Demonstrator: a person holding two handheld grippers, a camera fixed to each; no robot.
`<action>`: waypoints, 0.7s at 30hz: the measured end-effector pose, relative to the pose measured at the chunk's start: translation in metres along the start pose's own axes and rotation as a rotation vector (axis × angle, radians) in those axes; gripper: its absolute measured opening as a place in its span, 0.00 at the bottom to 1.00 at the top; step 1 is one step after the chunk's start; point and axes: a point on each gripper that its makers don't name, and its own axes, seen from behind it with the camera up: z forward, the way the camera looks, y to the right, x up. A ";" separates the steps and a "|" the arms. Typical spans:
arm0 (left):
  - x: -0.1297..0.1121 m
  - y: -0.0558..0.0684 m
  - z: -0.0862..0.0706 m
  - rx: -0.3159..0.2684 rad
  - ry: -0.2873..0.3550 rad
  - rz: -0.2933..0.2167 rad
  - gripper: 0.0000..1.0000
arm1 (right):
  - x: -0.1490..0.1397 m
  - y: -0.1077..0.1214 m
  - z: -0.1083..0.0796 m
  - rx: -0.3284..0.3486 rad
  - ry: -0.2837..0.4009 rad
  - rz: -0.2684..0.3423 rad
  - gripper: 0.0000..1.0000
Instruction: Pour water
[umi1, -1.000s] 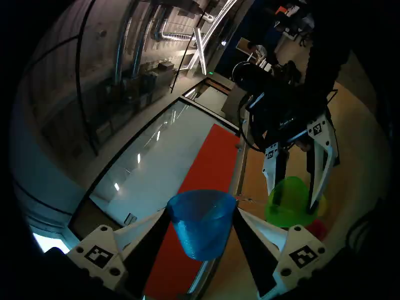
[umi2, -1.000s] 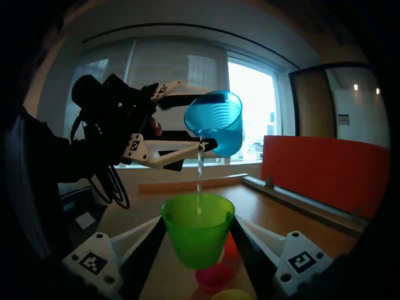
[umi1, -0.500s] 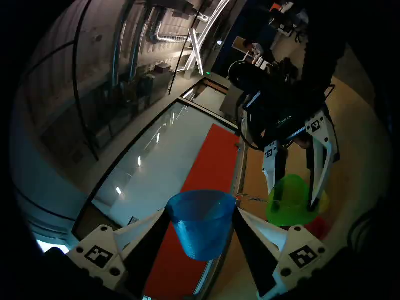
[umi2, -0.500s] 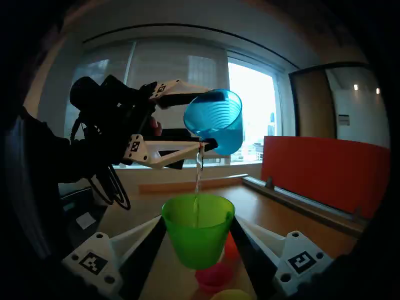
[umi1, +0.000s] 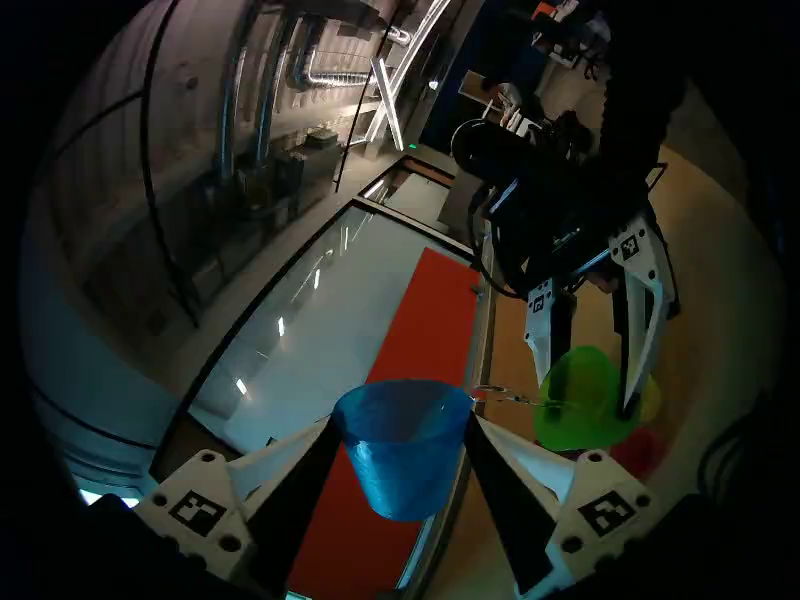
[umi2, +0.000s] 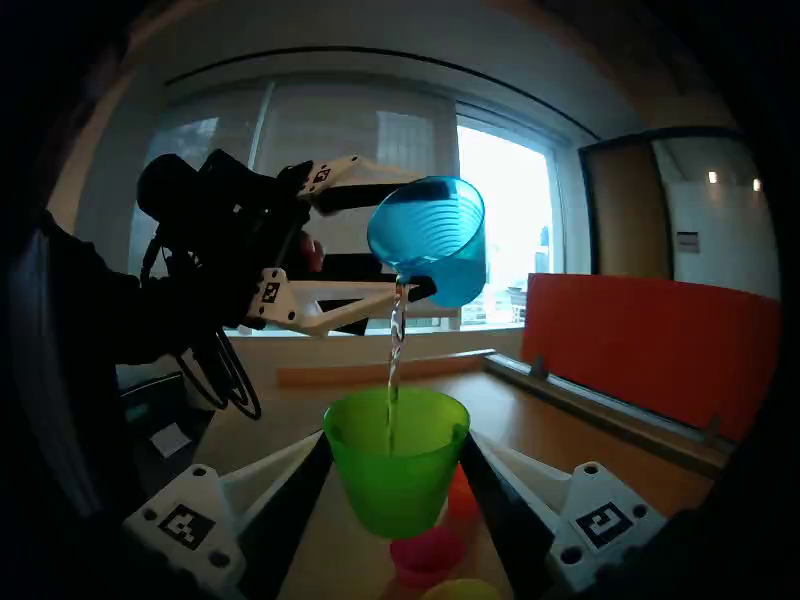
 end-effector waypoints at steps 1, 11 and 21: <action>0.000 0.000 0.000 0.000 0.000 0.000 0.86 | 0.000 0.000 0.000 0.000 0.000 0.000 0.90; 0.001 -0.001 0.000 0.001 -0.001 0.018 0.86 | 0.002 0.000 0.000 -0.001 -0.001 -0.004 0.89; 0.003 -0.001 0.000 -0.002 -0.002 0.041 0.86 | 0.002 0.000 0.000 0.000 -0.001 -0.006 0.89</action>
